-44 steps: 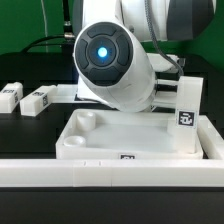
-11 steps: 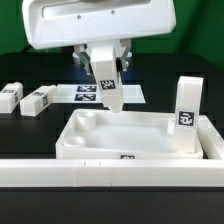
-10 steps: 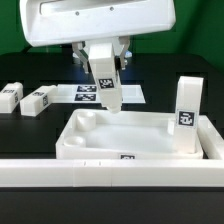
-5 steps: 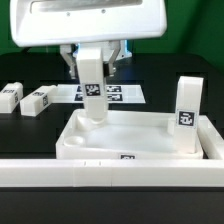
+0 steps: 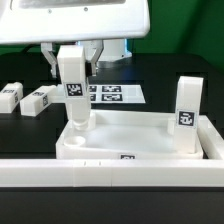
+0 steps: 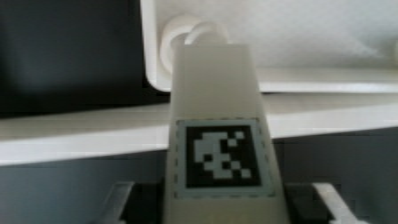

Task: Assemble desk

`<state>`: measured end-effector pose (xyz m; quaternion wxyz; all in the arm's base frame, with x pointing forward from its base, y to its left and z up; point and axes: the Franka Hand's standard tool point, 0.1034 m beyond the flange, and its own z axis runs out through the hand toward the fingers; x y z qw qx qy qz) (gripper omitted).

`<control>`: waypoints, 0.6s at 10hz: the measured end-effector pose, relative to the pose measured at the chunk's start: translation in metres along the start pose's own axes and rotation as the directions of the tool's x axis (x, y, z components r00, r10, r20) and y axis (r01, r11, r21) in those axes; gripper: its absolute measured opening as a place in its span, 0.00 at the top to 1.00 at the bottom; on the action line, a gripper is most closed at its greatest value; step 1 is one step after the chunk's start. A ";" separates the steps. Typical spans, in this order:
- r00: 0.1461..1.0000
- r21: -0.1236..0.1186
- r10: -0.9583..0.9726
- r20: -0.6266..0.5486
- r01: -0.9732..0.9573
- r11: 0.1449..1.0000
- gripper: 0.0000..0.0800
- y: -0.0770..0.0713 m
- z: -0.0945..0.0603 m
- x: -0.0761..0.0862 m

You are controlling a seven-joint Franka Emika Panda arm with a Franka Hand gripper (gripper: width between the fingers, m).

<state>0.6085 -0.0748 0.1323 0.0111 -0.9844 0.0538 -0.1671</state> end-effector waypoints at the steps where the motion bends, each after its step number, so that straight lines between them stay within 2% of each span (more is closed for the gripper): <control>1: 1.000 -0.016 -0.007 -0.029 0.006 1.000 0.64 0.003 0.001 -0.003; 4: 0.999 -0.026 -0.028 -0.019 0.027 0.999 0.64 0.013 0.006 -0.007; 6: 1.000 -0.023 -0.027 -0.014 0.026 0.999 0.64 0.011 0.007 -0.008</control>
Offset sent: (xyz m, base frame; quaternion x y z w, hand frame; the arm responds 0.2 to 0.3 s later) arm 0.0064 -0.0221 -0.0061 -0.0160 0.0081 -0.0555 0.9983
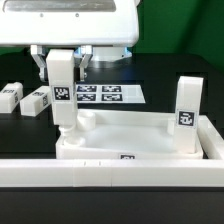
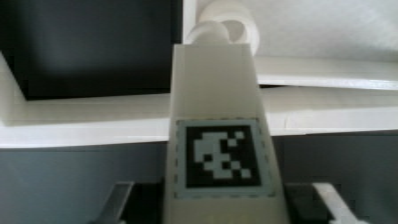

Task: Assemble desk

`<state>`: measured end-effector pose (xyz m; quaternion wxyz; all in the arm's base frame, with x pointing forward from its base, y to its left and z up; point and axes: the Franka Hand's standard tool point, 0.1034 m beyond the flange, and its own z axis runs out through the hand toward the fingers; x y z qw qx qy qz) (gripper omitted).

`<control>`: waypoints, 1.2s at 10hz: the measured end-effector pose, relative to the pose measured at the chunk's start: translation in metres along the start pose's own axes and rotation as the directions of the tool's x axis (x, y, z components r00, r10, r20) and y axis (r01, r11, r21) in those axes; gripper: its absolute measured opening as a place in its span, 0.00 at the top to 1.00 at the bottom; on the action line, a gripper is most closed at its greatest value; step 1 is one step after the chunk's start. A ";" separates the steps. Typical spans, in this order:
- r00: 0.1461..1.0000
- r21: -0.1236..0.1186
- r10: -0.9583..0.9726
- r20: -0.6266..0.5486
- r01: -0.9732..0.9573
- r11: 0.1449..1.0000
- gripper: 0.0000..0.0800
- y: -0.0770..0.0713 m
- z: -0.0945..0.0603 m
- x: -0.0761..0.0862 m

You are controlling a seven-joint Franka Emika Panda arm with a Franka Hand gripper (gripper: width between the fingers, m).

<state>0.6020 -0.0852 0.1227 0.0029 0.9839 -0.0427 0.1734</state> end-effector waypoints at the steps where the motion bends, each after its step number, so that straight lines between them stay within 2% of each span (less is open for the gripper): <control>1: 1.000 0.000 0.000 0.001 0.000 1.000 0.64 0.000 0.000 0.000; 4: 1.000 -0.007 -0.005 0.006 0.005 1.000 0.64 0.006 0.007 -0.004; 8: 1.000 -0.006 -0.004 0.005 0.004 1.000 0.64 0.005 0.007 -0.004; 12: 1.000 0.000 -0.010 0.000 0.010 1.000 0.64 -0.006 0.009 0.003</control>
Offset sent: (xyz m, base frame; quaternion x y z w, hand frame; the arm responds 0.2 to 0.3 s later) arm 0.0048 -0.0088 -0.0087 0.0011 0.0093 -0.0160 0.9998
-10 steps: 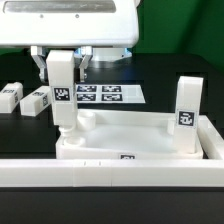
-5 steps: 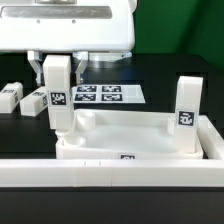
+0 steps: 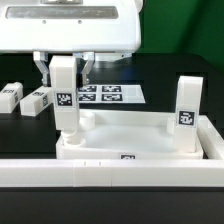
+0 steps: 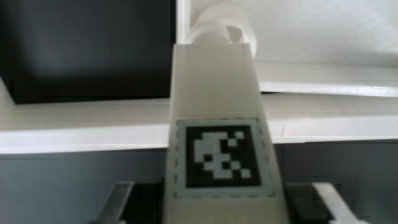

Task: Assemble desk

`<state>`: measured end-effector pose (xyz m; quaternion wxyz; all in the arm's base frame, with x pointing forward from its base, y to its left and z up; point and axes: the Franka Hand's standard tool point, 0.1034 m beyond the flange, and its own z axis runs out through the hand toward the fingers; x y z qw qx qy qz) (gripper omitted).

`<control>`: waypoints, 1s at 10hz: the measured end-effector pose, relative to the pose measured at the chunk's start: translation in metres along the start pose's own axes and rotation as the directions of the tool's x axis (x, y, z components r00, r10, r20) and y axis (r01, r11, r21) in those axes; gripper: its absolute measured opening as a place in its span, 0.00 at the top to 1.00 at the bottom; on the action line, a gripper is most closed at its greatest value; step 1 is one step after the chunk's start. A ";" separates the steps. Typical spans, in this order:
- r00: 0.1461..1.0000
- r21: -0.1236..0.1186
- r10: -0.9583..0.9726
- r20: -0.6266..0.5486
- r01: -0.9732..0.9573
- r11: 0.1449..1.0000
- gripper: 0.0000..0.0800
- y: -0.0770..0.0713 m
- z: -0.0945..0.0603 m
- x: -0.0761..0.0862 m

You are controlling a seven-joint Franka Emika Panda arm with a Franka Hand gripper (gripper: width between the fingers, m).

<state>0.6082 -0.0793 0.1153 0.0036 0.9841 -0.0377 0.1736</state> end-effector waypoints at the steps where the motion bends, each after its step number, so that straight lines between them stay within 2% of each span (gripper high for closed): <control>1: 1.000 0.003 -0.001 0.002 0.001 1.000 0.64 -0.005 0.001 0.000; 3: 1.000 0.004 -0.005 0.000 0.005 1.000 0.64 -0.009 0.002 0.000; 10: 1.000 -0.011 -0.012 -0.021 0.012 1.000 0.64 -0.009 0.012 -0.004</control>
Offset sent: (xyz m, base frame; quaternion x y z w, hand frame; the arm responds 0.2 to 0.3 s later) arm -0.0002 0.0046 -0.0061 -0.0035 0.0068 0.0024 1.0000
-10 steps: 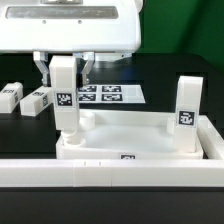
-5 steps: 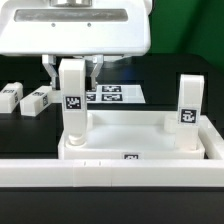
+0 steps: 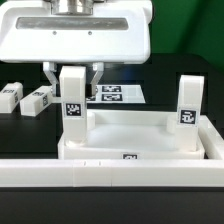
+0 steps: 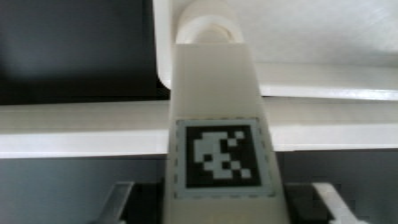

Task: Assemble desk

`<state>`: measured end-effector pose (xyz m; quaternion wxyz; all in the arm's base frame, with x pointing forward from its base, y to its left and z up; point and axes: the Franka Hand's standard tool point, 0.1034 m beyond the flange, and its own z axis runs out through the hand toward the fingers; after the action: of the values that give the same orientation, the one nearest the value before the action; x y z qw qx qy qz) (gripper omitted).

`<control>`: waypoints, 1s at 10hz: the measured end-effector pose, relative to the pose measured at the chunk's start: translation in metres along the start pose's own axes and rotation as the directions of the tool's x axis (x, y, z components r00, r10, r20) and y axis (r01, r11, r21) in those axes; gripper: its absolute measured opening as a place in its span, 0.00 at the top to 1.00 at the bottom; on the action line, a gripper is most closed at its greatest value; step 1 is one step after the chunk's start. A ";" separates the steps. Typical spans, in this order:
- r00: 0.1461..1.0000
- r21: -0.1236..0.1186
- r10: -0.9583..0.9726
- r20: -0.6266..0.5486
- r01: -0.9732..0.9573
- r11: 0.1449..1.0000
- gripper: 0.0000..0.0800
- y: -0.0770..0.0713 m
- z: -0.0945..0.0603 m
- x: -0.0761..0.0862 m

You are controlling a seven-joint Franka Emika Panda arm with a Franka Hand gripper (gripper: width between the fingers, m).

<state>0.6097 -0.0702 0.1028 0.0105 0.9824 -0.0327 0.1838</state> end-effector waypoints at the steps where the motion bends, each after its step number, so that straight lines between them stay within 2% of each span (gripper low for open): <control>1: 1.000 -0.003 -0.001 -0.009 0.001 1.000 0.64 0.000 0.000 0.000; 6: 1.000 -0.008 -0.005 -0.020 0.005 1.000 0.64 0.000 0.000 0.000; 7: 1.000 -0.008 -0.005 -0.019 0.005 1.000 0.55 0.000 0.000 0.000; 8: 1.000 -0.008 -0.005 -0.019 0.005 1.000 0.37 0.000 0.000 0.000; 9: 1.000 -0.008 -0.005 -0.019 0.005 1.000 0.37 0.000 0.000 0.000; 10: 1.000 -0.008 -0.005 -0.019 0.005 1.000 0.22 0.000 0.000 0.000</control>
Offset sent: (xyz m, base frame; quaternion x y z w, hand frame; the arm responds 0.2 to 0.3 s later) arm -0.0065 -0.0027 -0.0067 -0.0045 0.0019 -0.0126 0.9999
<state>0.6095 -0.0705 0.1025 0.0151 0.9806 -0.0309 0.1931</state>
